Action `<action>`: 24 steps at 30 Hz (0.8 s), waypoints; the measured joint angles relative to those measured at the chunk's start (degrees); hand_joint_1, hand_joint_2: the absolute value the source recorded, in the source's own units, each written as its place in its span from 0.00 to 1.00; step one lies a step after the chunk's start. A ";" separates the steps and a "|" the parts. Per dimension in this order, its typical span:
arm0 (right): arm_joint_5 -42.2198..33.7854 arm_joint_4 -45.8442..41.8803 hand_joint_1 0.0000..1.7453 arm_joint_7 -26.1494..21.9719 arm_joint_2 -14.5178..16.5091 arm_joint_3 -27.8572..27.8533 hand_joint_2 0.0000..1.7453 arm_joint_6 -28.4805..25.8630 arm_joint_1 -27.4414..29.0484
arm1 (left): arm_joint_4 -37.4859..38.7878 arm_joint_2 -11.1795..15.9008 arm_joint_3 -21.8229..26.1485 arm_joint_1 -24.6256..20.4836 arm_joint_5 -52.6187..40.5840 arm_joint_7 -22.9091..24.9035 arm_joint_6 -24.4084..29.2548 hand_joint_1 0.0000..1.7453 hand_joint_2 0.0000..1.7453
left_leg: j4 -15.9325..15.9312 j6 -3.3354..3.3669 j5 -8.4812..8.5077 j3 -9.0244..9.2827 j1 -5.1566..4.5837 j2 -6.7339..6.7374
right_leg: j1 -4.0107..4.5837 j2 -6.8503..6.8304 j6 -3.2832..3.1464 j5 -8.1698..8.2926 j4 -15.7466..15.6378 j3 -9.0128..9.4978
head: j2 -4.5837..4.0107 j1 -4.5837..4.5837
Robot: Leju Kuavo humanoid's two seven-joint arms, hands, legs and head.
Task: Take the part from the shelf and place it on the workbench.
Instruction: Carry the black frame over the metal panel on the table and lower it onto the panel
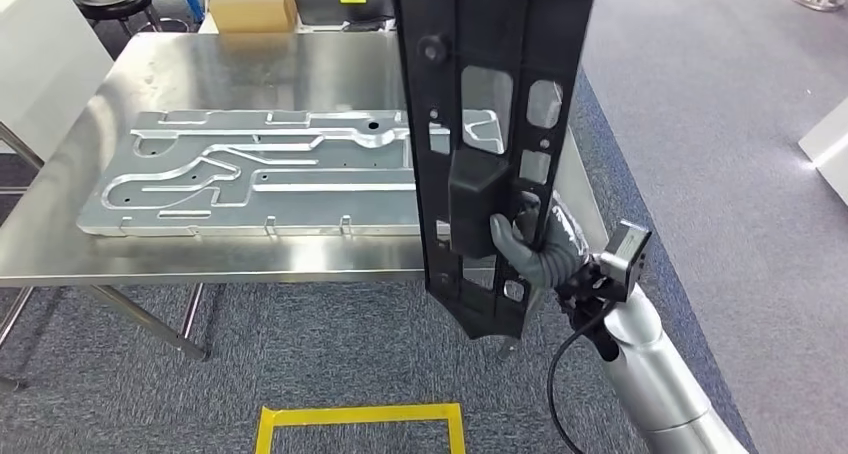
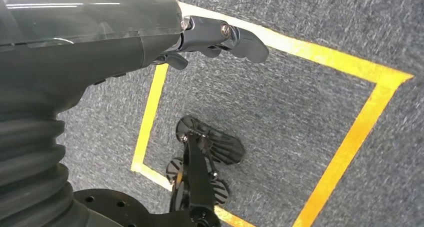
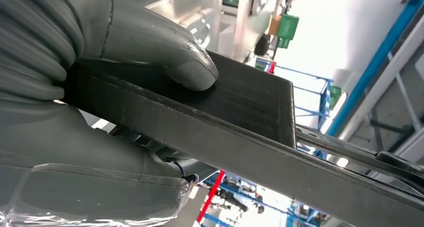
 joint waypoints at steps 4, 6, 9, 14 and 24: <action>-0.74 1.79 1.00 -0.76 0.05 -0.68 1.00 1.44 -0.74 | 0.00 0.06 0.19 0.05 0.03 -0.43 -0.57 0.00 1.00 | 0.03 0.22 0.01 -0.05 -0.12 -0.06 | -0.22 -0.13 0.55 -4.01 11.32 -5.59 | 0.00 -0.01; -0.87 1.75 1.00 -0.93 0.08 -0.67 1.00 1.99 -0.61 | 0.00 0.09 0.39 0.02 0.20 -0.48 -0.68 0.00 1.00 | 0.13 0.06 -0.14 0.13 -0.12 -0.08 | -0.34 -0.22 0.43 -0.55 6.49 -3.39 | 0.00 -0.01; -0.94 -0.13 1.00 -1.37 0.27 -0.58 1.00 2.87 0.07 | 0.00 0.10 1.04 -0.06 0.62 -0.40 -0.94 0.00 1.00 | 0.43 -0.54 -0.60 0.29 -0.35 -0.07 | -0.11 -0.51 -0.29 3.21 -3.68 1.55 | 0.00 -0.01; -0.76 -3.83 1.00 -1.76 0.89 -0.42 1.00 3.47 1.88 | 0.00 0.08 1.72 -0.11 0.88 -0.07 -1.22 0.00 1.00 | 1.99 -2.01 -2.10 -0.30 -0.38 -0.07 | -0.28 -0.48 -1.82 3.45 -5.32 2.22 | 0.00 -0.01; -0.69 -5.85 1.00 -1.81 1.59 -0.15 1.00 3.58 3.14 | 0.00 0.22 2.51 -0.10 0.89 0.11 -1.26 0.00 1.00 | 2.30 -2.56 -1.09 -0.67 0.16 -0.22 | -0.24 -0.19 -1.46 3.01 -4.87 2.39 | 0.00 -0.01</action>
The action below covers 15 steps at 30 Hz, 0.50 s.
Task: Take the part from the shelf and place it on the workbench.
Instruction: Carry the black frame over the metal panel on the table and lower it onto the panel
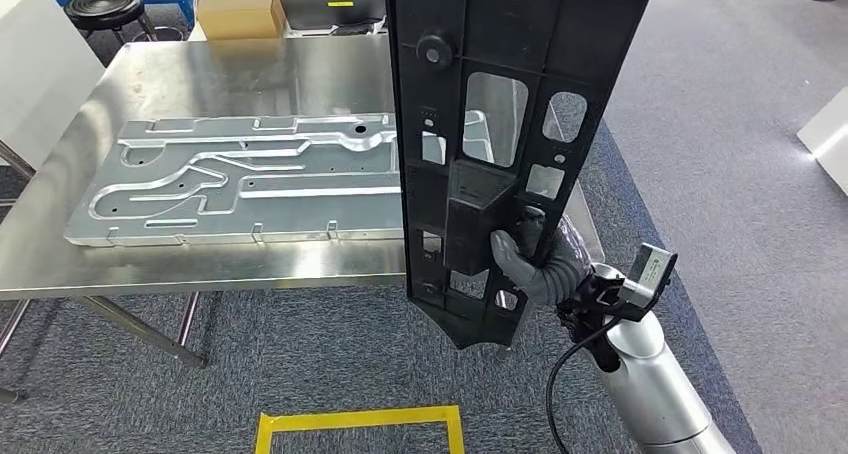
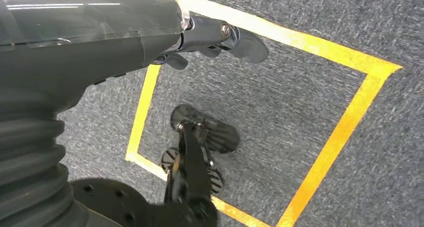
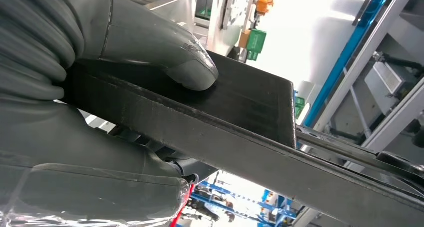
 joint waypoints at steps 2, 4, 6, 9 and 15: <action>0.39 -0.47 1.00 -0.10 0.16 0.00 1.00 0.04 0.20 | 0.00 0.01 0.20 0.00 -0.01 0.02 0.00 0.00 1.00 | -1.40 0.74 0.09 0.64 -0.24 -0.08 | 0.16 0.06 0.67 -0.04 0.08 -0.07 | 0.00 0.00; 0.94 -1.24 1.00 -0.24 0.37 0.00 1.00 0.07 0.68 | 0.00 -0.01 0.29 0.05 -0.02 0.03 0.00 0.00 1.00 | -1.62 1.57 0.28 0.71 -0.21 -0.09 | 0.00 0.03 1.36 -0.23 0.21 -0.06 | 0.00 0.01; 1.19 -2.17 1.00 -0.34 0.48 -0.03 1.00 0.09 1.12 | 0.00 -0.03 0.31 0.04 -0.05 0.01 0.00 0.00 1.00 | -1.97 2.32 0.52 0.89 -0.09 -0.03 | -0.16 0.00 1.89 -2.17 3.18 -1.38 | 0.00 0.01; 1.29 -3.28 1.00 -0.49 0.64 -0.21 1.00 0.22 1.92 | 0.00 -0.07 0.33 0.05 -0.11 -0.01 0.00 0.00 1.00 | -2.01 2.84 0.43 0.94 -0.20 0.03 | -0.22 -0.03 2.23 -7.14 14.31 -6.94 | 0.00 0.00; 1.47 -4.43 1.00 -0.87 0.72 -1.34 1.00 1.10 2.99 | 0.00 -0.42 0.35 0.09 -0.68 -0.24 -0.02 0.00 1.00 | -1.87 2.45 -0.38 1.75 -0.66 -0.12 | 0.28 -0.32 0.80 0.19 2.62 -1.88 | 0.00 0.00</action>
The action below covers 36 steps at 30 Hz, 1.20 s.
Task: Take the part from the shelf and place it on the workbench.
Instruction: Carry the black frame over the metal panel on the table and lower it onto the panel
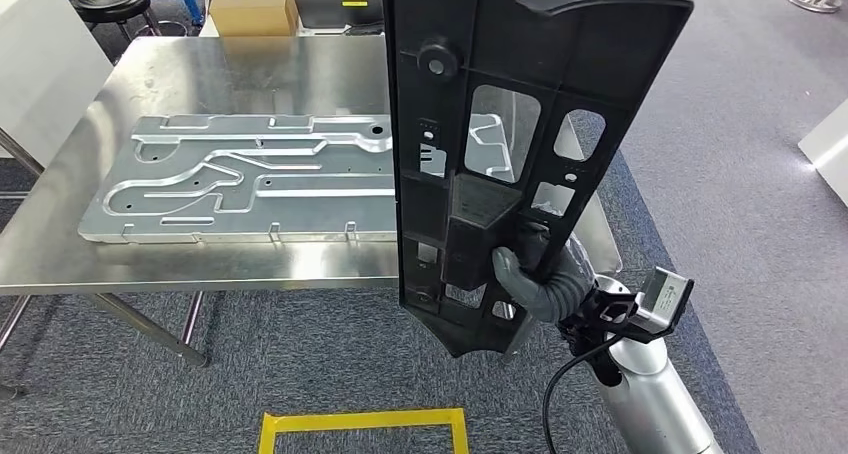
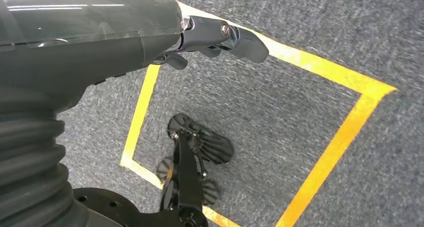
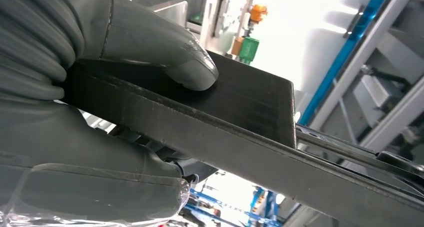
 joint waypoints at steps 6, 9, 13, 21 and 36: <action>0.69 -0.53 1.00 -0.65 0.20 -1.09 1.00 0.14 1.44 | -0.03 -0.17 -0.01 -0.15 -0.51 -0.29 -0.14 0.00 1.00 | 2.19 -1.75 -1.98 -0.38 0.10 0.08 | -0.10 -0.02 -1.39 -0.03 -3.66 2.36 | 0.00 0.00; 0.83 -0.61 1.00 -0.79 0.47 -1.24 1.00 0.25 1.94 | -0.04 -0.20 -0.01 -0.10 -0.63 -0.34 -0.16 0.00 1.00 | 13.05 -2.42 -6.34 -6.22 0.39 0.03 | -0.21 -0.02 -1.86 -0.67 -3.90 3.36 | 0.00 -0.01; 0.90 -0.60 1.00 -0.79 0.51 -1.53 1.00 0.82 2.57 | -0.04 -0.15 0.00 0.14 -0.94 -0.34 -0.17 0.00 1.00 | 11.23 -2.85 -1.67 -7.28 0.85 0.06 | -0.37 0.25 -1.43 -2.13 -3.52 4.87 | 0.00 -0.01; 0.87 -0.63 1.00 -0.91 0.51 -2.09 1.00 1.03 2.63 | -0.04 -0.06 0.00 0.13 -1.15 -0.36 -0.20 0.00 1.00 | 0.20 -0.22 1.34 -1.66 0.69 -0.13 | -0.36 0.36 1.02 -4.53 -0.73 5.33 | 0.00 0.00; 17.80 3.43 1.00 1.84 0.44 -5.63 1.00 -14.25 -8.99 | -0.04 -0.45 1.30 -0.11 -2.22 -1.10 -0.18 0.00 1.00 | 2.22 -1.57 -2.12 1.27 -0.17 -0.30 | 0.23 0.23 -1.54 1.73 -3.04 0.43 | 0.00 -0.01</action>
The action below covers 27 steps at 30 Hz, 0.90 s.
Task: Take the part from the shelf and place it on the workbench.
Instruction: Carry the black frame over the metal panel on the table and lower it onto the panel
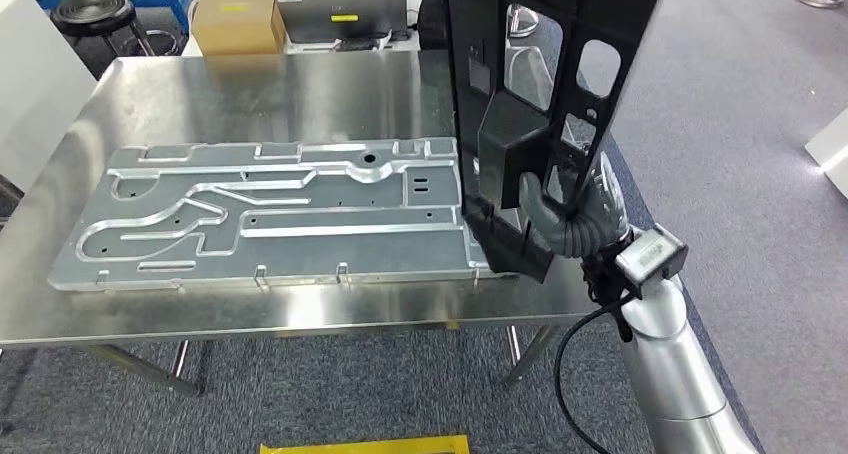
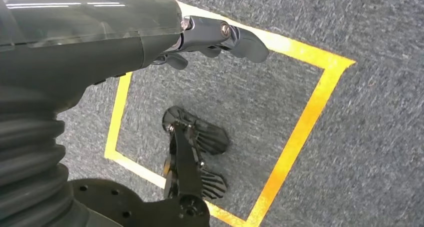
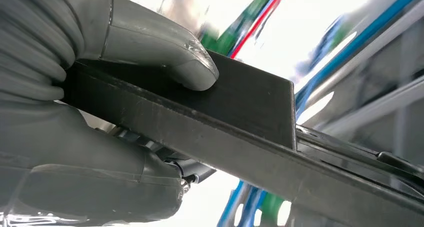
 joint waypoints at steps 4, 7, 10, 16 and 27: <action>16.75 8.98 1.00 5.68 0.17 0.82 1.00 -9.90 -10.42 | 0.00 -0.03 0.32 -0.30 -0.72 -0.34 -0.08 0.00 1.00 | 12.38 -1.24 -6.01 -6.79 0.58 -0.02 | -0.19 -0.01 -0.44 -0.10 -0.17 0.27 | 0.00 -0.01; 32.44 20.03 1.00 11.01 1.89 4.22 1.00 -15.53 -18.91 | 0.00 -0.02 0.48 -0.35 -1.59 -0.55 -0.26 0.00 1.00 | 10.70 -1.89 -3.08 -7.43 1.08 0.02 | -0.35 0.18 -0.31 -0.20 0.14 0.26 | 0.00 -0.01; 42.15 31.42 1.00 14.16 5.40 8.94 1.00 -17.34 -26.51 | 0.00 0.02 0.49 -0.77 -2.42 -0.82 -0.74 0.00 1.00 | 0.14 -1.72 1.94 -3.65 1.27 0.17 | -0.45 0.37 0.40 -0.43 0.90 0.04 | 0.00 -0.01; 55.02 52.05 1.00 16.06 14.17 19.50 1.00 -10.39 -35.25 | -0.02 0.02 0.49 -1.18 -4.04 -2.59 -2.94 0.00 1.00 | -1.86 0.62 3.88 -3.09 1.49 0.20 | -0.29 0.08 2.14 -2.35 3.71 -1.35 | 0.00 0.01; 55.97 72.98 1.00 13.56 23.28 30.49 1.00 -3.26 -31.85 | 0.00 -0.28 0.10 -1.27 -7.31 -5.61 -3.72 0.00 1.00 | -2.00 -0.11 3.04 -2.59 1.13 -0.74 | 0.41 -0.12 0.37 0.37 0.97 -1.39 | 0.00 0.01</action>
